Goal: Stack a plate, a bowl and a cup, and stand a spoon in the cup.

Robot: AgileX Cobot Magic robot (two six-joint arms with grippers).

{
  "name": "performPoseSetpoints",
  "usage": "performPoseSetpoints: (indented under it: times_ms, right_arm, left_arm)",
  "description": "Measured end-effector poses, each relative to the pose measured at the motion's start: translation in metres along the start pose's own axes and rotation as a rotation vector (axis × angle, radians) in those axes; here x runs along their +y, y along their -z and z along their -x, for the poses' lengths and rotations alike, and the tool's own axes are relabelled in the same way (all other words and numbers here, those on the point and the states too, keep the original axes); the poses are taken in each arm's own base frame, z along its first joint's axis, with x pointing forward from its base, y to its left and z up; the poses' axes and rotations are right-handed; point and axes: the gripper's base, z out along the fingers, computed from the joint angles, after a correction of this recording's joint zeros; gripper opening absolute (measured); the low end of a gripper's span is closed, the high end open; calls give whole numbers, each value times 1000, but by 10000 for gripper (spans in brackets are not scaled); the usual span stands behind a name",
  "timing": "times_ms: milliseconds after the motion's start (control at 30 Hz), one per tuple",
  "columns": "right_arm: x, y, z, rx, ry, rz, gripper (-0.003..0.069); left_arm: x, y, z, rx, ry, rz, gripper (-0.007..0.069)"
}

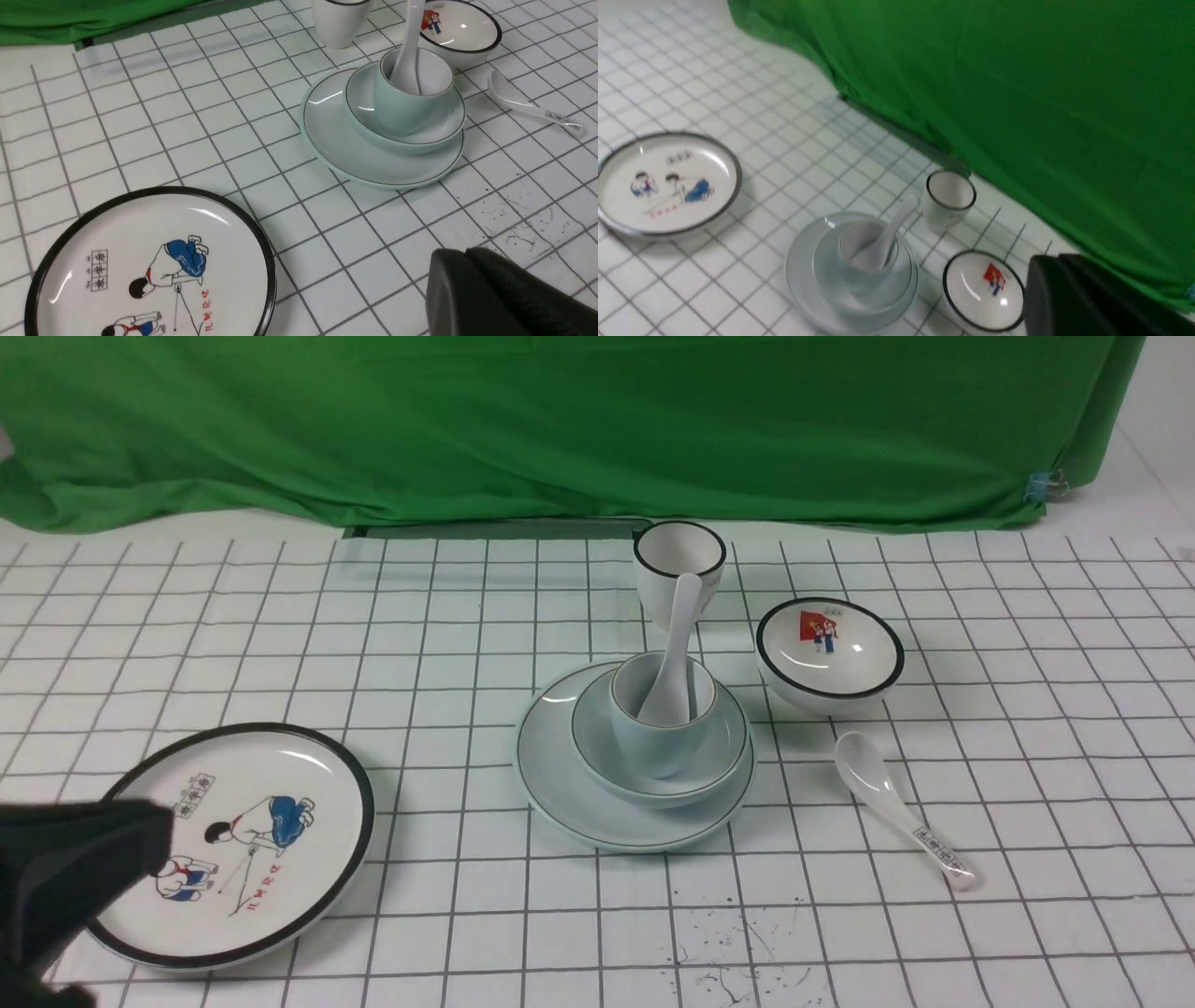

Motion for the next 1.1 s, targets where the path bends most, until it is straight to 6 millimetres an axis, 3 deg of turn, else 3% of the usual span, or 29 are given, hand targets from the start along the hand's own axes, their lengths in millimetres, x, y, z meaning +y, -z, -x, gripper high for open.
performPoseSetpoints:
  times_ms: [133,233,633,1100]
  right_arm:
    - [9,31,-28,-219,-20,-33,47]
    - [12,40,-43,-302,-28,-49,50]
    - [19,35,-68,-232,-32,-29,80]
    - [19,32,-71,-222,-11,-40,113]
  left_arm:
    - [4,25,-27,-110,16,-11,-35]
    - [6,36,-34,-163,21,-17,-35]
    - [6,42,-37,-197,22,-20,-34]
    - [6,42,-37,-197,22,-20,-31]
